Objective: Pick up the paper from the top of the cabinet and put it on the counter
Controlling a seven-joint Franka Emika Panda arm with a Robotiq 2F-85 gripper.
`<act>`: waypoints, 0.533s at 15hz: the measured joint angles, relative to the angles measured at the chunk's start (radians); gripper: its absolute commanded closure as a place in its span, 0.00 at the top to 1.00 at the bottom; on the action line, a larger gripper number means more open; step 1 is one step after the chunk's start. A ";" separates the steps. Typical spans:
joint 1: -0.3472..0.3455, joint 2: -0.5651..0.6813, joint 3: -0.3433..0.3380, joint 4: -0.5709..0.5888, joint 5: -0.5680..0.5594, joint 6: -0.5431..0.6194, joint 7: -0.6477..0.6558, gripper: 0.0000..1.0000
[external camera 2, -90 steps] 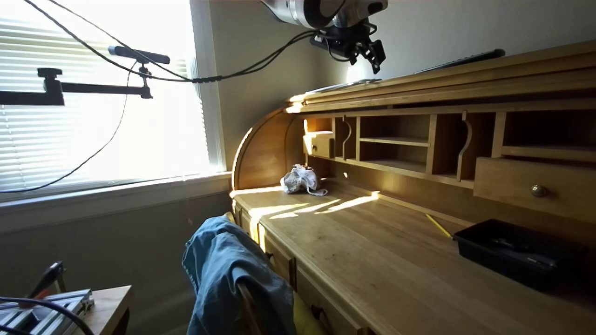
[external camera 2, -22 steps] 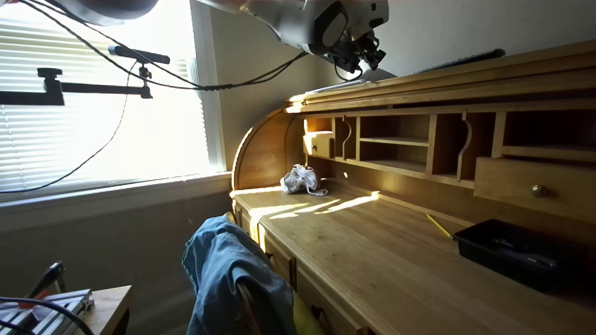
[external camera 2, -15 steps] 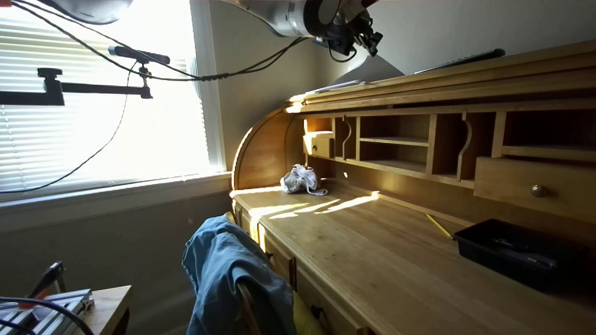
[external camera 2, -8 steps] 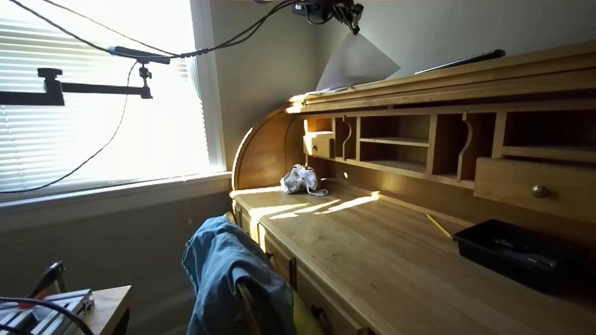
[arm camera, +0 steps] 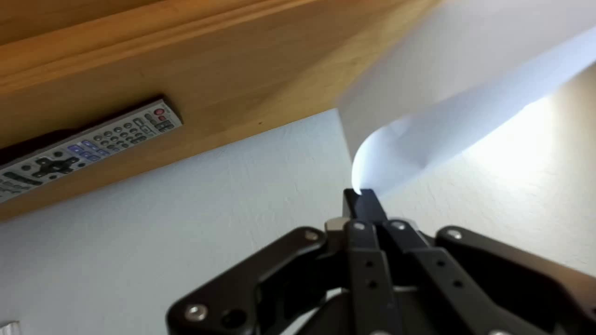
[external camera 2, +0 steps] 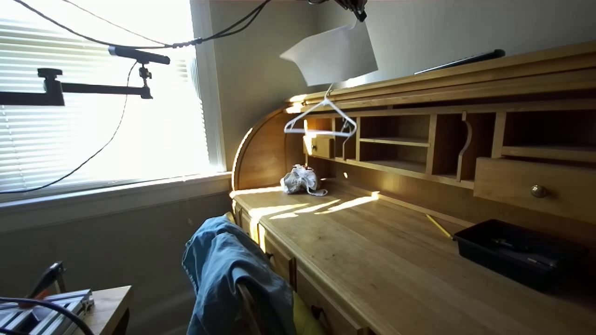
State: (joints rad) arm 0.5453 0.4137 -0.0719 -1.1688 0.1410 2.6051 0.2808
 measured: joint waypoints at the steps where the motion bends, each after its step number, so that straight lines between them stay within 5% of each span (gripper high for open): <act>1: 0.000 -0.010 -0.007 -0.016 -0.007 0.000 0.000 0.00; 8: 0.014 -0.050 -0.051 -0.105 -0.084 0.003 0.001 0.00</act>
State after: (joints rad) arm 0.5597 0.3635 -0.1233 -1.2741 0.0569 2.6083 0.2814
